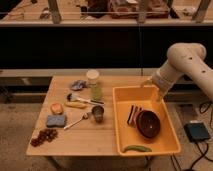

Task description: Wipe tray with eraser

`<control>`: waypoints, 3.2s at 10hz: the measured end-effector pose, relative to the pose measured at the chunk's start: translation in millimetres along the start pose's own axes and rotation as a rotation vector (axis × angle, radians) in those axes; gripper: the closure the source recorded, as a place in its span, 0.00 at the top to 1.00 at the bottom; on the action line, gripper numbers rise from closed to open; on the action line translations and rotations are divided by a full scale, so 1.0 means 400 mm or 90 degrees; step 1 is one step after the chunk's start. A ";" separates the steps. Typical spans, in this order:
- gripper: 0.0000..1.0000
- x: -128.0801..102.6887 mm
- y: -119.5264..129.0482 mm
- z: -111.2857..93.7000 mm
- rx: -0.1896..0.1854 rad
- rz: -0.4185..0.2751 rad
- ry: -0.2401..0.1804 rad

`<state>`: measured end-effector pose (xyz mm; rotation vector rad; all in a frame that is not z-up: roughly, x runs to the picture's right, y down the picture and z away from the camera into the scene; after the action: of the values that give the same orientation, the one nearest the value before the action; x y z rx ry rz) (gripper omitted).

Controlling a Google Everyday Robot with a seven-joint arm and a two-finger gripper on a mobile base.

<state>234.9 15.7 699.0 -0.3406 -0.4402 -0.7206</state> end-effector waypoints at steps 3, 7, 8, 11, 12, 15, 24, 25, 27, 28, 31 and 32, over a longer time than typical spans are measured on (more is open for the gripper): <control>0.65 -0.032 -0.022 -0.010 0.086 -0.089 0.033; 0.65 -0.039 -0.039 0.000 0.089 -0.128 0.039; 0.65 -0.041 -0.075 0.022 0.086 -0.195 0.052; 0.65 -0.022 -0.172 0.110 0.077 -0.401 0.101; 0.65 -0.019 -0.177 0.141 0.060 -0.439 0.119; 0.65 0.015 -0.178 0.234 -0.007 -0.477 0.119; 0.65 0.040 -0.038 0.412 -0.090 -0.583 0.023; 0.65 0.023 -0.014 0.428 -0.101 -0.594 0.013; 0.65 0.008 0.020 0.458 -0.120 -0.600 0.002; 0.65 0.006 0.040 0.480 -0.131 -0.597 -0.003; 0.65 0.005 0.079 0.536 -0.158 -0.588 -0.019; 0.64 -0.001 0.084 0.548 -0.165 -0.586 -0.025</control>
<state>199.4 136.8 881.6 -0.3920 -0.5411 -1.6793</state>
